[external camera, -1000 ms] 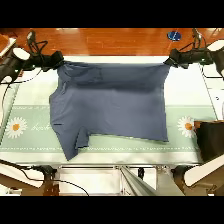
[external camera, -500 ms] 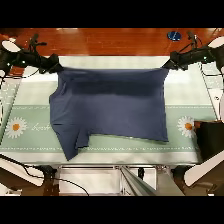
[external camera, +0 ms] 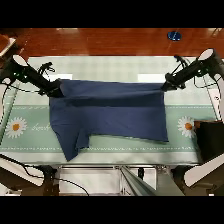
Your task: Fold the shirts.
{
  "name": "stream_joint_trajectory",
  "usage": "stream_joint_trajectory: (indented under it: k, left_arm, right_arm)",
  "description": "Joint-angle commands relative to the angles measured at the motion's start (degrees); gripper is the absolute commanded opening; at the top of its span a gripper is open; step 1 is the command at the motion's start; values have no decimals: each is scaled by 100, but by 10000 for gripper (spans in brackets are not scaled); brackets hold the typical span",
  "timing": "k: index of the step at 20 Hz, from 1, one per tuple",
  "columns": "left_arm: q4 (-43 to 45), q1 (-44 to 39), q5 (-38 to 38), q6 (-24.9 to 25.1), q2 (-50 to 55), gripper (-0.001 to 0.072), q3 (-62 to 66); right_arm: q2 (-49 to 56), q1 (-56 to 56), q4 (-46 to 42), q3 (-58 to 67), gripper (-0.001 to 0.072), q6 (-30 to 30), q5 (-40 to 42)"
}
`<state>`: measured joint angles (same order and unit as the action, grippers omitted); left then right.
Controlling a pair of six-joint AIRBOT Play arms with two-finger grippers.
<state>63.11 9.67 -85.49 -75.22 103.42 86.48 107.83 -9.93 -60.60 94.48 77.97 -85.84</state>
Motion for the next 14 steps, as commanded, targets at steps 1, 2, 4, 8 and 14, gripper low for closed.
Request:
stream_joint_trajectory:
  k: [1, 2, 4, 8, 14]
  left_arm:
    - [166, 7, -72, -61, 0, 49, -131]
    - [166, 7, -76, -282, -4, 305, -129]
    - [168, 17, -140, -446, -74, 508, -131]
    - [313, 262, -149, -433, -901, 508, -566]
    - [636, 1805, 450, 35, -3136, 508, -3563]
  right_arm:
    - [20, 101, -203, -439, 132, 289, 122]
    - [4, 118, -188, -437, 423, 348, 90]
    - [-219, 90, -313, -437, 416, 317, -101]
    - [-1534, -201, -1353, -927, 416, 439, 138]
    - [-4717, -739, -258, -4988, 415, 463, 2441]
